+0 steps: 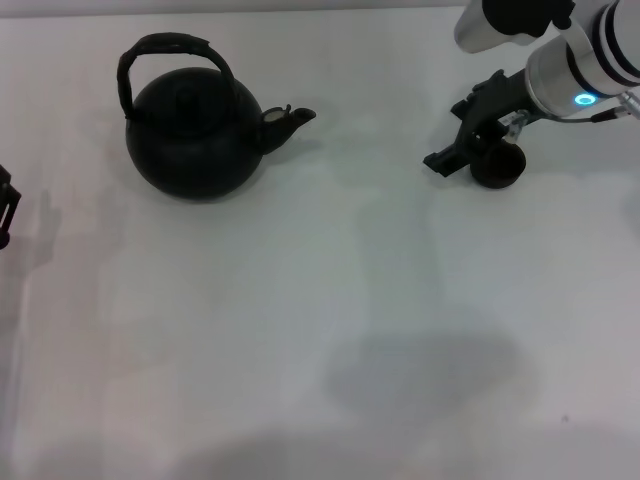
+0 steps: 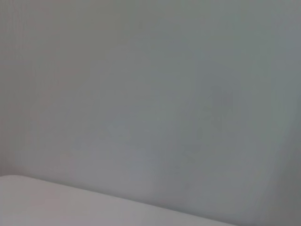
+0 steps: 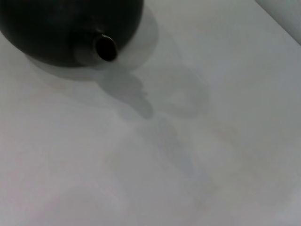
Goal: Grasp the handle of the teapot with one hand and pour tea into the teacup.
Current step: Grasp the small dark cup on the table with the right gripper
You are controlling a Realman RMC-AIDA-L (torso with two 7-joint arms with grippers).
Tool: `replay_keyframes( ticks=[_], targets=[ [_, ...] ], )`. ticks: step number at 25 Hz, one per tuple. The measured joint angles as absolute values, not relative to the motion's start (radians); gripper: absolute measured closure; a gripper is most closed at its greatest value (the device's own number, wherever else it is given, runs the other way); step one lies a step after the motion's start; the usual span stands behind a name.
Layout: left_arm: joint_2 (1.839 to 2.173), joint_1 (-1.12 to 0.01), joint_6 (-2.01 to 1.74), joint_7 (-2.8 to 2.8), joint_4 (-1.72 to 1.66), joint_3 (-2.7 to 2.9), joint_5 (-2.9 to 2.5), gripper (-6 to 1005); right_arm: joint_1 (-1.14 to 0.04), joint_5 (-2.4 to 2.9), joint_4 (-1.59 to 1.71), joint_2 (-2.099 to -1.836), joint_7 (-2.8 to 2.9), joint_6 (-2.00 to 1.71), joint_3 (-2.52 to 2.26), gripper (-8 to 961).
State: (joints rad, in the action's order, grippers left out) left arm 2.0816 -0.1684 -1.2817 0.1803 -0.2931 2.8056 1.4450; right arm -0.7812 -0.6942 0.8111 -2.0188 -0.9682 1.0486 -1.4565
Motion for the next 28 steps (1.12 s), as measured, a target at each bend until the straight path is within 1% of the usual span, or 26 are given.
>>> replay_keyframes(
  ticks=[28],
  targets=[
    [2.082,-0.186,-1.262,0.181,-0.293,2.804,1.457,152,-0.725,-0.578,0.827,-2.008,-0.889,1.086,-1.443,136]
  ],
)
